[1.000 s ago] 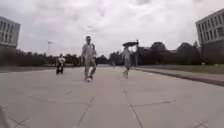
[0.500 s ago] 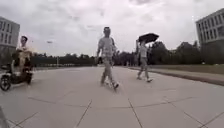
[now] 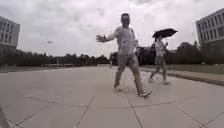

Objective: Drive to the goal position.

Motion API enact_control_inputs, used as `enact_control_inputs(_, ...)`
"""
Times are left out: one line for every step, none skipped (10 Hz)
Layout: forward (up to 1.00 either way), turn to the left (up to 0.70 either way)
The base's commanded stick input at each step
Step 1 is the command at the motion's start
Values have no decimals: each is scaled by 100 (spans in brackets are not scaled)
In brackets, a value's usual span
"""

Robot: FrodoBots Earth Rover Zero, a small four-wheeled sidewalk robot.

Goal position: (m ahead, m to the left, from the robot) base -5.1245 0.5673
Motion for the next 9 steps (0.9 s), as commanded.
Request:
enact_control_inputs(70, 0)
enact_control_inputs(70, 0)
enact_control_inputs(70, 0)
enact_control_inputs(70, 0)
enact_control_inputs(70, 0)
enact_control_inputs(70, 0)
enact_control_inputs(70, 0)
enact_control_inputs(70, 0)
enact_control_inputs(70, 0)
